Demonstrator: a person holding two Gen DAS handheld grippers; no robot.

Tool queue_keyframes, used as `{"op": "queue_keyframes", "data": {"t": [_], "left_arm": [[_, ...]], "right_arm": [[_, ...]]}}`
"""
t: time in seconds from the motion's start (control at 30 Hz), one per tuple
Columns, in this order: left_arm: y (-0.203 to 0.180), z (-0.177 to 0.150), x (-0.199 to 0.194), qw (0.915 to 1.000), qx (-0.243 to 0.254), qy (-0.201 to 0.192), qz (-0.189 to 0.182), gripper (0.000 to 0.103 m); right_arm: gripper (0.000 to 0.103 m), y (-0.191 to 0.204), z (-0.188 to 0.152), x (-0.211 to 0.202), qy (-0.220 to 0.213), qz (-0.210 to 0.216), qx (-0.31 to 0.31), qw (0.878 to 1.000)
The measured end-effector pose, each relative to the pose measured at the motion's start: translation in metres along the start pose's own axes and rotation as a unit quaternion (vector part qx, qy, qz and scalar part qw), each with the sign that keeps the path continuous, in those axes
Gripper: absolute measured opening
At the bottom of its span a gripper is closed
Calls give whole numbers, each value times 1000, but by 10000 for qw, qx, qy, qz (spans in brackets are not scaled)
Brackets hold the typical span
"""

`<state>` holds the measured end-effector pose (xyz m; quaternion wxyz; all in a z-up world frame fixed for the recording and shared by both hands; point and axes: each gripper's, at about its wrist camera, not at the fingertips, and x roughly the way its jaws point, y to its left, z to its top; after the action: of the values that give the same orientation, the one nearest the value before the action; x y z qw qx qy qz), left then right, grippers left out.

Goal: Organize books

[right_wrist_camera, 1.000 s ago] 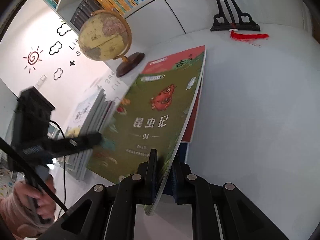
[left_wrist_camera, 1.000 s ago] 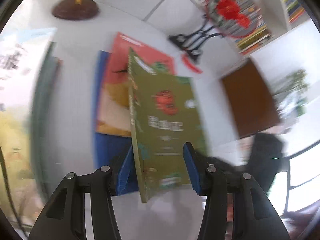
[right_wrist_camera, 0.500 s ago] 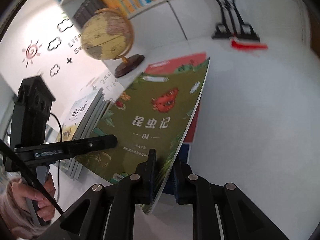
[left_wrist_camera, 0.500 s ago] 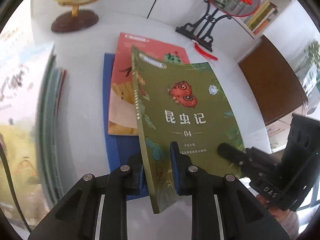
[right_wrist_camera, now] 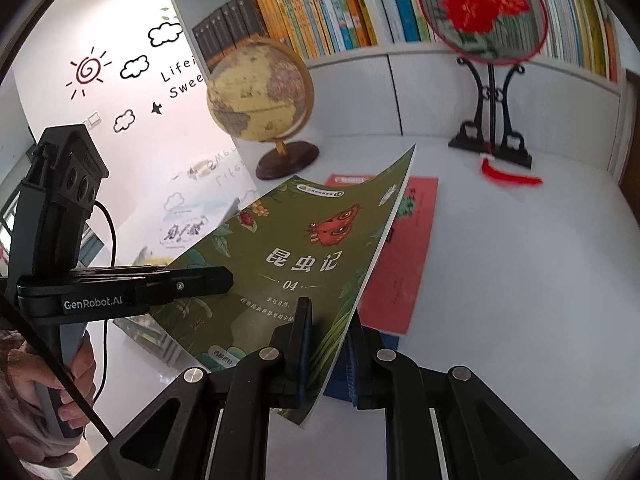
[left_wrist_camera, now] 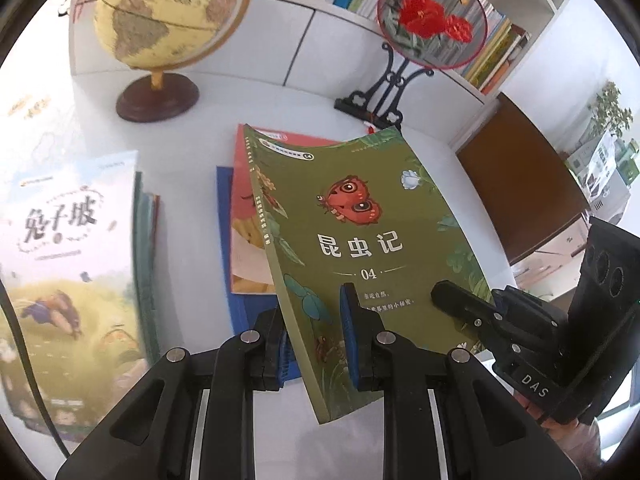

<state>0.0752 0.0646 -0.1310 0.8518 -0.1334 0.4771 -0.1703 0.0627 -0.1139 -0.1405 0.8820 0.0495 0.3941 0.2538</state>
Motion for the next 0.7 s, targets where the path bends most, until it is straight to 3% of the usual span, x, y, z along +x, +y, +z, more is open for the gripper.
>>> {"op": "queue_keyframes", "data": {"t": [0.17, 0.7], "left_arm": [[1, 2, -11, 9996, 107, 0, 262, 18], [31, 5, -59, 9978, 63, -393, 525, 19]], "right_arm": [[14, 18, 9, -5, -102, 5, -97, 9999], [14, 68, 35, -4, -295, 136, -179, 9993]]}}
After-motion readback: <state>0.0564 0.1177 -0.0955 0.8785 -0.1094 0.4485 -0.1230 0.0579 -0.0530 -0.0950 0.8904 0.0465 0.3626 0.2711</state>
